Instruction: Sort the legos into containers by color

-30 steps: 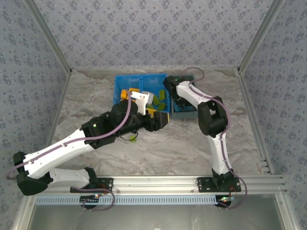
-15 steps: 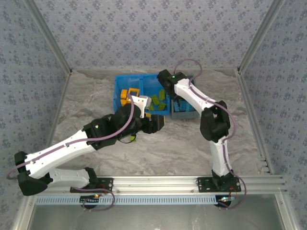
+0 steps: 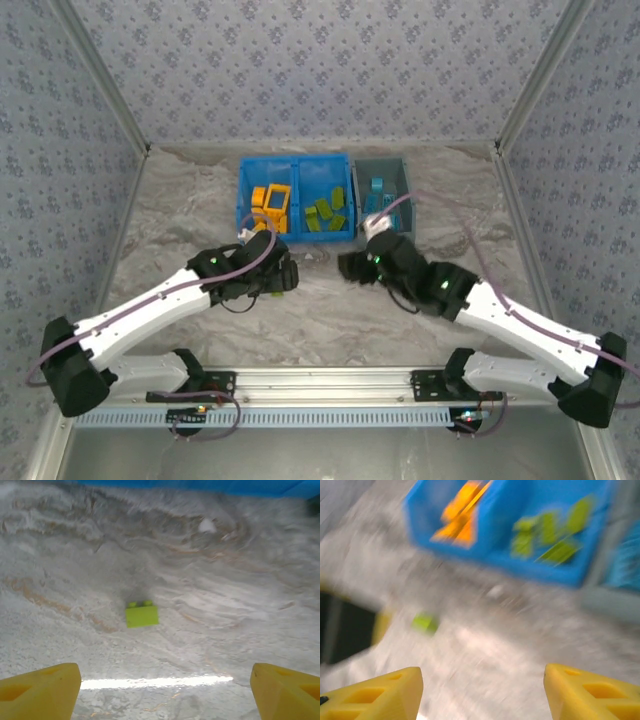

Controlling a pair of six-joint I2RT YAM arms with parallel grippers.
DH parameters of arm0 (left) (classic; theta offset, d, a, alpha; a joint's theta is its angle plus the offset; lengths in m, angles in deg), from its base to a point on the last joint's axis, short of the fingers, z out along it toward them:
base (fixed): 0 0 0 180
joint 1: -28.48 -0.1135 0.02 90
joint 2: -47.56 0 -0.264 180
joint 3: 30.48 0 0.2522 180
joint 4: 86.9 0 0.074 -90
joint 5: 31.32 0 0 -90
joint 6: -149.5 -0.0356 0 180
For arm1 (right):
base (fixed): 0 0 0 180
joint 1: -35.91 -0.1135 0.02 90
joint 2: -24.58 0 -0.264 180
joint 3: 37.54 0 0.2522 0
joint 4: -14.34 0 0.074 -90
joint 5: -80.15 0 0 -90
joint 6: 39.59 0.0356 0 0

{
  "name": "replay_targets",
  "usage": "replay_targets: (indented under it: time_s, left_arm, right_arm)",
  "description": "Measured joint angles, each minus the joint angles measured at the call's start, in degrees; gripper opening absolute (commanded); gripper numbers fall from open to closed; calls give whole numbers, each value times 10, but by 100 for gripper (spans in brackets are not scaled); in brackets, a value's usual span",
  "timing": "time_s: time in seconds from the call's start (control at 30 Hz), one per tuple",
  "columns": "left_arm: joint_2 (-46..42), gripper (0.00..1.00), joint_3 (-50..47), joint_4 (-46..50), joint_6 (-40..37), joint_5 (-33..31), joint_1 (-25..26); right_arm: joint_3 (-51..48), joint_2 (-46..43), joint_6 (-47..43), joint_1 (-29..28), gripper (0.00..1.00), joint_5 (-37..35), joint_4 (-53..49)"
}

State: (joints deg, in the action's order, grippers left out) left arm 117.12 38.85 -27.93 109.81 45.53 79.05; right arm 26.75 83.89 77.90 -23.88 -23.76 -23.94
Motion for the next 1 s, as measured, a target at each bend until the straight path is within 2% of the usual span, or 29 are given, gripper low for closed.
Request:
replay_targets:
  time_s: [0.1, 0.17, 0.27, 0.33, 0.43, 0.57, 0.8, 1.0]
  left_arm:
    - [54, 89, -7, -14, 0, 17, -10]
    - [92, 86, -12, -29, -1, 28, -14]
    - [143, 80, -16, -50, -8, 38, -22]
    - [172, 72, -18, -65, -17, 40, -29]
    - [202, 61, -22, -87, -32, 43, -41]
    - [233, 54, -25, -108, -49, 44, -48]
    - [246, 36, -31, -127, -62, 42, -48]
    - [239, 32, -31, -122, -66, 29, -43]
  right_arm:
    - [-66, 4, 1, -85, 74, 28, 45]
    - [-81, 9, 2, -125, 74, 29, 65]
    - [-82, 28, 8, -160, 73, 27, 100]
    - [-79, 46, 12, -173, 73, 23, 115]
    - [-67, 74, 14, -182, 72, 19, 123]
    - [-52, 86, 14, -184, 72, 15, 128]
    - [-46, 86, 17, -183, 71, 8, 129]
    - [-44, 85, 21, -181, 69, -3, 126]
